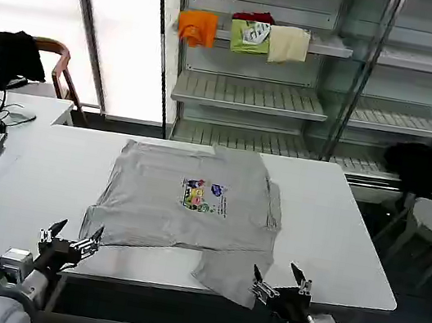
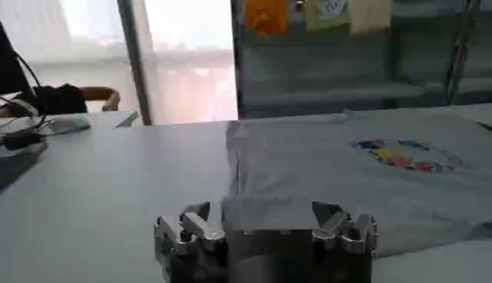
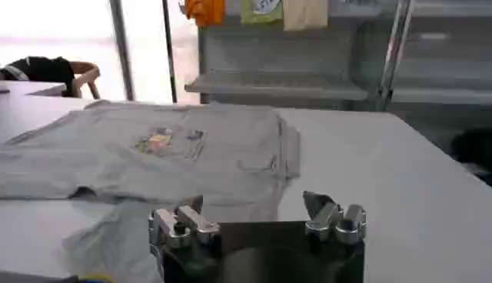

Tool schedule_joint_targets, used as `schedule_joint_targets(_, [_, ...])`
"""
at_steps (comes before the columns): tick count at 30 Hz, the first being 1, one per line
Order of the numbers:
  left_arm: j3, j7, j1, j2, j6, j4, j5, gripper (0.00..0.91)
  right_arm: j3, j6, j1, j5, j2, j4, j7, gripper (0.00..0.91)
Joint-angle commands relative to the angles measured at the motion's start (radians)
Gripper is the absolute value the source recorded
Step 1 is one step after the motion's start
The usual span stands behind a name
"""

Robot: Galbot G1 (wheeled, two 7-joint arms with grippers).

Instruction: Fold and organize the clothes.

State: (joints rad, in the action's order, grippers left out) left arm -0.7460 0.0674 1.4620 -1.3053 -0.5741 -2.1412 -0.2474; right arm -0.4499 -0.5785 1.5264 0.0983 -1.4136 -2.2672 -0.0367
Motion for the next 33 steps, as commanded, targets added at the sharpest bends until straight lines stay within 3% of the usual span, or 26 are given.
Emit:
schedule_joint_targets(1, [0.011, -0.009, 0.017, 0.004, -0.003, 0.044, 0.038, 0.907, 0.013, -0.001, 0.020, 0.000, -0.006, 0.022, 0.013, 0.907])
schedule_joint_targets(8, [0.022, -0.014, 0.011, 0.001, -0.002, 0.075, 0.045, 0.907, 0.025, -0.001, 0.018, -0.043, -0.009, 0.053, 0.003, 0.897])
schedule_joint_targets(9, [0.023, -0.014, 0.010, 0.001, -0.002, 0.078, 0.044, 0.907, 0.026, -0.001, 0.018, -0.045, -0.009, 0.059, 0.003, 0.695])
schedule_joint_targets(10, [0.025, -0.014, 0.007, 0.000, -0.002, 0.083, 0.044, 0.907, 0.029, -0.001, 0.016, -0.049, -0.012, 0.070, 0.001, 0.615])
schedule_joint_targets(11, [0.027, -0.015, 0.004, -0.001, -0.002, 0.086, 0.044, 0.907, 0.032, 0.000, 0.014, -0.052, -0.014, 0.076, 0.000, 0.433])
schedule_joint_targets(13, [0.028, -0.015, -0.006, -0.004, -0.002, 0.094, 0.044, 0.867, 0.035, 0.000, 0.009, -0.058, -0.018, 0.088, -0.001, 0.222])
schedule_joint_targets(16, [0.031, -0.015, -0.014, -0.006, -0.002, 0.107, 0.044, 0.756, 0.041, 0.000, -0.001, -0.068, -0.031, 0.107, -0.007, 0.040])
schedule_joint_targets(17, [0.032, -0.015, -0.016, -0.006, -0.002, 0.111, 0.045, 0.605, 0.042, 0.000, -0.005, -0.070, -0.033, 0.113, -0.010, 0.000])
schedule_joint_targets(18, [0.033, -0.015, -0.018, -0.006, -0.002, 0.117, 0.044, 0.504, 0.042, 0.000, -0.007, -0.073, -0.036, 0.116, -0.011, 0.000])
schedule_joint_targets(19, [0.033, -0.014, -0.018, -0.006, -0.002, 0.120, 0.044, 0.151, 0.043, 0.000, -0.009, -0.074, -0.037, 0.118, -0.012, 0.000])
schedule_joint_targets(21, [0.034, -0.013, -0.017, -0.005, 0.001, 0.125, 0.044, 0.010, 0.043, 0.000, -0.012, -0.074, -0.039, 0.122, -0.015, 0.000])
schedule_joint_targets(33, [0.038, 0.003, -0.020, -0.003, 0.018, 0.111, 0.023, 0.000, 0.036, 0.014, -0.016, -0.057, -0.050, 0.103, -0.013, 0.000])
